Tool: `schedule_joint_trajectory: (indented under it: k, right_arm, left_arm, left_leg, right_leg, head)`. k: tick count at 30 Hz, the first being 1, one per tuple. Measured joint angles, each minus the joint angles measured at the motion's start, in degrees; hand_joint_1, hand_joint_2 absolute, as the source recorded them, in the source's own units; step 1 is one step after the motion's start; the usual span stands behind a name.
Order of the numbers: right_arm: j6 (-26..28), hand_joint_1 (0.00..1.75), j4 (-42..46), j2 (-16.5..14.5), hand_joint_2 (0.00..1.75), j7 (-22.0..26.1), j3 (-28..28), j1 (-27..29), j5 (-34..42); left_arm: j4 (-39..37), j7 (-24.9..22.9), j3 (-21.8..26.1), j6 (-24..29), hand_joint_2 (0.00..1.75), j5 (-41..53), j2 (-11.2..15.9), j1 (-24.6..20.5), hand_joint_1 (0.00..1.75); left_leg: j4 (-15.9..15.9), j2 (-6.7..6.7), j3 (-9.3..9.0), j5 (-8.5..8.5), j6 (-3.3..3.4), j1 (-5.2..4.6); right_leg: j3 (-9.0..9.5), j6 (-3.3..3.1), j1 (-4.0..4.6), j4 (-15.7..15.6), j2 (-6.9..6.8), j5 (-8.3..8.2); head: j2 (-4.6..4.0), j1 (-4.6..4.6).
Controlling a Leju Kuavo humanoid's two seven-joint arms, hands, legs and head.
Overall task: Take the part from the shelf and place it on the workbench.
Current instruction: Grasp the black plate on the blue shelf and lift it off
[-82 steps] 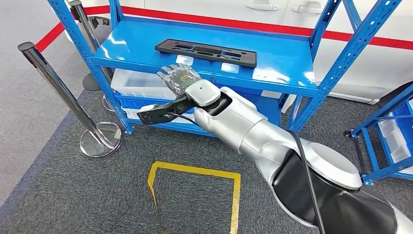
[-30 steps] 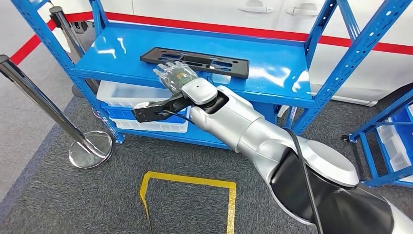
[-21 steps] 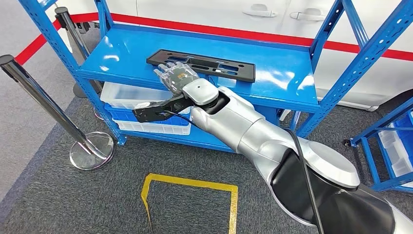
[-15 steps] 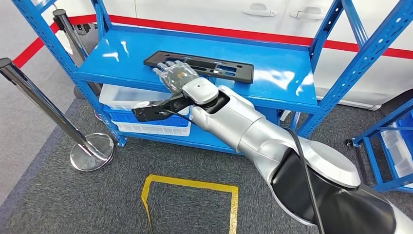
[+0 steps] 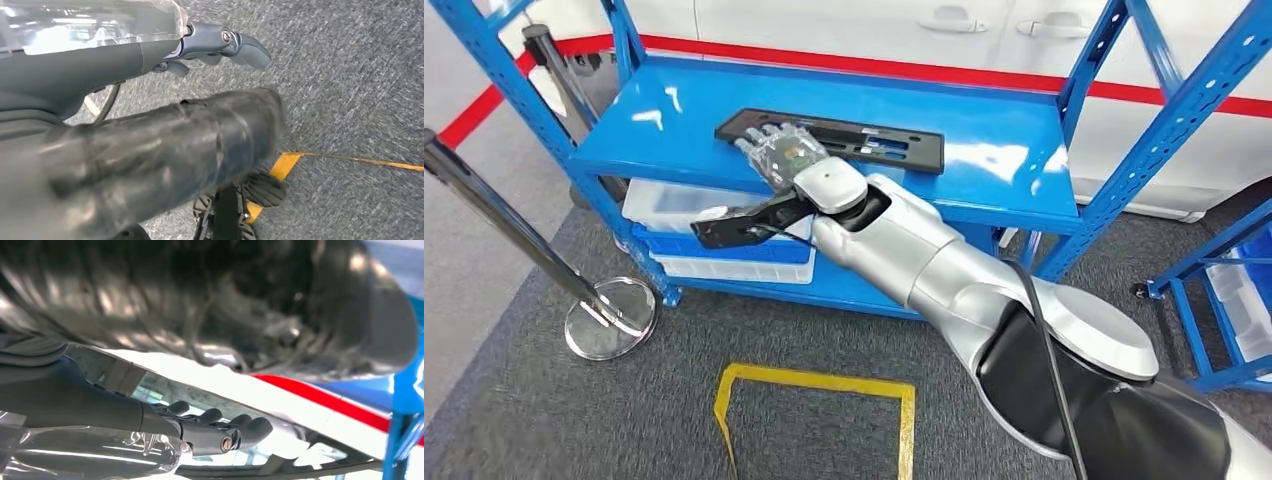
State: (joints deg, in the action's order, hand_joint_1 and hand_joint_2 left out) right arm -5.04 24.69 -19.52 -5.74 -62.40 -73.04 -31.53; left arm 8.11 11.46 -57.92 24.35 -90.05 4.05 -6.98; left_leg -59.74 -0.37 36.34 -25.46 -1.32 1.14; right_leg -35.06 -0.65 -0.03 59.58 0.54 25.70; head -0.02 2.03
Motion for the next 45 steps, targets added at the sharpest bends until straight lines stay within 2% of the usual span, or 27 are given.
schedule_joint_trajectory:
  k: [2, 4, 7, 8, 9, 10, 12, 13, 14, 16, 18, 20, 22, 23, 24, 25, 27, 29, 32, 34, 37, 38, 39, 40, 42, 43, 45]
  right_arm:
    - [-0.2, 0.0, 0.0, 0.0, 0.0, 0.0, 0.0, 0.0, 0.2]
    - [-0.5, 0.0, 0.1, 0.0, 0.0, 0.0, 0.0, 0.0, 0.3]
    - [-0.6, 0.0, 0.1, 0.0, 0.0, -0.1, 0.0, 0.1, 0.5]
    - [-0.6, 0.0, 0.1, 0.1, 0.0, -0.1, 0.0, 0.2, 0.6]
    - [-0.6, 0.0, 0.1, 0.1, 0.0, -0.1, 0.0, 0.3, 0.6]
    - [-0.6, 0.0, 0.1, 0.1, 0.0, -0.1, 0.0, 0.4, 0.6]
    - [-0.6, 0.0, 0.1, 0.1, 0.0, -0.2, 0.0, 0.3, 0.6]
    - [-0.6, 0.0, 0.1, 0.1, 0.0, -0.3, 0.0, 0.2, 0.7]
    - [-0.6, 0.0, 0.1, 0.1, 0.0, -0.4, 0.0, 0.2, 0.7]
    - [-0.6, 0.0, 0.0, 0.3, 0.0, -0.7, 0.0, 0.2, 0.8]
    - [-0.6, 0.0, 0.0, 0.4, 0.0, -1.0, 0.0, 0.2, 0.8]
    - [-0.6, 0.0, 0.0, 0.6, 0.0, -1.3, 0.0, 0.2, 0.8]
    - [-0.7, 0.0, 0.0, 0.8, 0.0, -1.3, 0.0, 0.4, 0.9]
    - [-0.7, 0.0, 0.0, 0.9, 0.0, -1.3, 0.0, 0.6, 0.9]
    - [-0.7, 0.0, -0.1, 1.0, 0.0, -1.3, 0.0, 0.9, 0.9]
    - [-0.7, 0.0, -0.1, 1.1, 0.0, -1.3, 0.0, 1.0, 0.9]
    - [-0.6, 0.0, -0.1, 1.2, 0.0, -1.3, 0.0, 1.0, 0.9]
    - [-0.7, 0.0, -0.1, 1.3, 0.0, -1.5, 0.0, 0.9, 0.9]
    - [-0.7, 0.0, -0.1, 1.6, 0.0, -1.9, 0.0, 1.0, 1.0]
    - [-0.7, 0.0, -0.1, 2.0, 0.0, -2.0, 0.0, 1.0, 1.0]
    - [-0.7, 0.0, -0.2, 2.8, 0.0, -2.2, 0.0, 1.3, 1.0]
    - [-0.7, 0.0, -0.2, 3.1, 0.0, -2.2, 0.0, 1.7, 1.0]
    - [-0.7, 0.0, -0.2, 3.4, 0.0, -2.2, 0.0, 2.0, 1.0]
    - [-0.7, 0.0, -0.3, 3.6, 0.0, -2.3, 0.0, 2.2, 1.0]
    - [-0.7, 0.0, -0.3, 4.0, 0.0, -2.3, 0.0, 2.4, 1.1]
    - [-0.7, 0.0, -0.3, 4.1, 0.0, -2.3, 0.0, 2.4, 1.2]
    - [-0.7, 0.0, -0.3, 4.3, 0.0, -2.3, 0.0, 2.4, 1.2]
  left_arm:
    - [0.0, 0.0, 0.0, 0.0, 0.0, 0.0, 0.0, 0.0, 0.0]
    - [0.0, 0.0, 0.0, 0.0, 0.0, 0.0, 0.0, 0.1, 0.0]
    - [0.0, 0.0, 0.0, 0.0, 0.0, 0.0, 0.0, 0.1, 0.0]
    - [0.0, 0.0, 0.0, 0.0, 0.0, 0.0, 0.0, 0.1, 0.0]
    - [0.0, 0.0, 0.0, 0.0, 0.0, 0.0, 0.0, 0.1, 0.0]
    - [0.0, 0.0, 0.0, 0.0, 0.0, 0.0, 0.0, 0.1, 0.0]
    - [0.0, -0.1, 0.0, 0.0, 0.0, 0.0, -0.1, 0.1, 0.0]
    - [0.0, -0.1, 0.0, 0.0, 0.0, 0.0, -0.1, 0.1, 0.0]
    - [0.0, -0.2, 0.1, 0.1, 0.0, 0.0, -0.2, 0.1, 0.0]
    - [0.0, -0.3, 0.1, 0.1, 0.0, 0.0, -0.2, 0.0, 0.0]
    - [0.0, -0.4, 0.1, 0.1, 0.0, 0.0, -0.2, 0.1, 0.0]
    - [0.0, -0.4, 0.1, 0.2, 0.0, 0.0, -0.3, 0.1, 0.0]
    - [0.0, -0.4, 0.1, 0.2, 0.0, 0.0, -0.3, 0.1, 0.0]
    - [0.0, -0.4, 0.1, 0.2, 0.0, 0.0, -0.3, 0.1, 0.0]
    - [0.0, -0.5, 0.1, 0.2, 0.0, 0.0, -0.3, 0.2, 0.0]
    - [0.0, -0.5, 0.1, 0.2, 0.0, 0.0, -0.2, 0.2, 0.0]
    - [0.0, -0.5, 0.1, 0.2, 0.0, 0.0, -0.3, 0.3, 0.0]
    - [0.0, -0.5, 0.1, 0.2, 0.0, 0.0, -0.3, 0.2, 0.0]
    - [0.0, -0.6, 0.1, 0.3, 0.0, 0.0, -0.2, 0.0, 0.0]
    - [0.0, -0.7, 0.1, 0.3, 0.0, 0.0, -0.2, 0.1, 0.0]
    - [0.0, -0.7, 0.1, 0.4, 0.0, 0.0, -0.2, 0.1, 0.0]
    - [0.0, -0.7, 0.1, 0.4, 0.0, 0.0, -0.2, 0.1, 0.0]
    - [0.0, -0.7, 0.1, 0.4, 0.0, 0.0, -0.2, 0.1, 0.0]
    - [0.0, -0.7, 0.1, 0.4, 0.0, 0.0, -0.2, 0.1, 0.0]
    - [0.0, -0.7, 0.1, 0.4, 0.0, 0.0, -0.2, 0.1, 0.0]
    - [0.0, -0.7, 0.1, 0.4, 0.0, 0.0, -0.2, 0.1, 0.0]
    - [0.0, -0.7, 0.1, 0.4, 0.0, 0.0, -0.2, 0.0, 0.0]
  left_leg:
    - [0.1, -0.07, -0.05, -0.03, 0.91, 0.07]
    - [0.3, -0.04, -0.53, -0.17, 1.74, 0.1]
    - [0.3, -0.01, -1.02, -0.57, 2.48, -0.13]
    - [0.3, -0.03, -1.17, -0.7, 2.63, -0.25]
    - [0.3, -0.08, -1.36, -0.84, 2.74, -0.37]
    - [0.3, -0.14, -1.61, -1.0, 2.8, -0.49]
    - [0.3, -0.22, -2.07, -1.34, 2.75, -0.6]
    - [0.3, -0.26, -2.15, -1.48, 2.62, -0.68]
    - [0.4, -0.27, -2.12, -1.55, 2.43, -0.62]
    - [0.6, -0.27, -2.03, -1.58, 1.9, -0.56]
    - [0.3, -0.17, -1.96, -2.12, 1.41, -0.49]
    - [-3.6, -0.06, -0.25, -4.33, 0.97, -0.47]
    - [-10.5, -0.01, 3.34, -6.93, 0.46, -0.35]
    - [-13.0, 0.0, 4.88, -7.31, 0.18, -0.25]
    - [-13.6, 0.02, 5.56, -6.59, -0.1, -0.13]
    - [-12.0, 0.05, 5.2, -4.88, -0.35, 0.0]
    - [-5.2, 0.14, 2.37, -0.85, -0.74, 0.25]
    - [-0.3, 0.11, 0.16, 0.44, -0.39, 0.16]
    - [0.4, -0.01, -0.23, 0.06, 0.87, 0.04]
    - [0.7, 0.0, -0.6, 0.08, 1.6, 0.18]
    - [0.9, 0.04, -1.06, -0.17, 2.4, 0.13]
    - [0.9, 0.02, -1.17, -0.27, 2.54, 0.09]
    - [0.9, -0.01, -1.32, -0.39, 2.61, 0.07]
    - [0.9, -0.06, -1.53, -0.54, 2.64, 0.05]
    - [0.8, -0.12, -2.06, -0.94, 2.51, 0.02]
    - [0.8, -0.16, -2.21, -1.16, 2.33, -0.1]
    - [0.9, -0.2, -2.29, -1.4, 1.84, -0.25]
  right_leg:
    - [-0.09, 0.37, -0.01, 0.3, 0.0, 0.29]
    - [-1.21, 0.85, -0.12, 3.0, -0.12, 1.94]
    - [-6.66, 1.14, -0.14, 13.3, -0.27, 6.02]
    - [-8.17, 1.05, -0.12, 15.6, -0.27, 6.24]
    - [-8.76, 0.84, -0.07, 15.9, -0.27, 5.41]
    - [-8.29, 0.5, 0.04, 14.1, -0.26, 3.62]
    - [-5.23, -0.53, 0.56, 6.6, -0.21, -0.67]
    - [-3.69, -0.97, 0.83, 3.3, -0.2, -1.87]
    - [-2.69, -1.27, 1.08, 1.2, -0.2, -2.34]
    - [-2.07, -1.44, 1.25, -0.1, -0.18, -2.07]
    - [-1.48, -1.54, 0.89, -1.0, -0.22, -2.27]
    - [-0.69, -1.67, 0.47, -1.9, -0.31, -2.43]
    - [-0.38, -1.82, 0.46, -2.0, -0.32, -2.31]
    - [-0.3, -1.86, 0.43, -2.0, -0.3, -2.2]
    - [-0.21, -1.81, 0.35, -1.9, -0.26, -2.04]
    - [-0.11, -1.68, 0.22, -1.7, -0.19, -1.82]
    - [0.02, -1.16, -0.02, -1.1, -0.05, -1.17]
    - [-0.18, -0.53, 0.06, -0.4, 0.05, -0.64]
    - [-0.41, 0.11, 0.21, -0.2, 0.05, -0.42]
    - [-1.02, 0.6, 0.12, 1.4, -0.01, 0.78]
    - [-5.77, 1.14, -0.07, 11.1, -0.09, 5.04]
    - [-7.58, 1.17, -0.12, 14.1, -0.1, 5.81]
    - [-8.65, 1.14, -0.13, 15.5, -0.1, 5.61]
    - [-8.65, 1.01, -0.13, 14.7, -0.1, 4.28]
    - [-5.89, 0.5, -0.05, 7.8, -0.09, -0.03]
    - [-4.1, 0.24, 0.1, 4.0, -0.07, -1.51]
    - [-2.19, -0.08, 0.39, 0.2, -0.01, -2.22]
  head:
    - [0.0, -0.26]
    - [0.0, -0.45]
    - [0.0, -0.63]
    - [0.0, -0.62]
    - [0.0, -0.63]
    - [0.0, -0.62]
    - [0.0, -0.6]
    - [0.0, -0.59]
    - [0.0, -0.6]
    - [0.0, -0.65]
    - [0.0, -0.65]
    - [0.0, -0.5]
    - [0.0, -0.4]
    - [0.0, -0.39]
    - [0.0, -0.41]
    - [0.0, -0.4]
    - [0.0, -0.37]
    - [0.0, -0.23]
    - [0.0, -0.19]
    - [0.0, -0.28]
    - [0.0, -0.39]
    - [0.0, -0.39]
    - [0.0, -0.41]
    - [0.0, -0.41]
    - [0.0, -0.42]
    - [0.0, -0.4]
    - [0.0, -0.34]
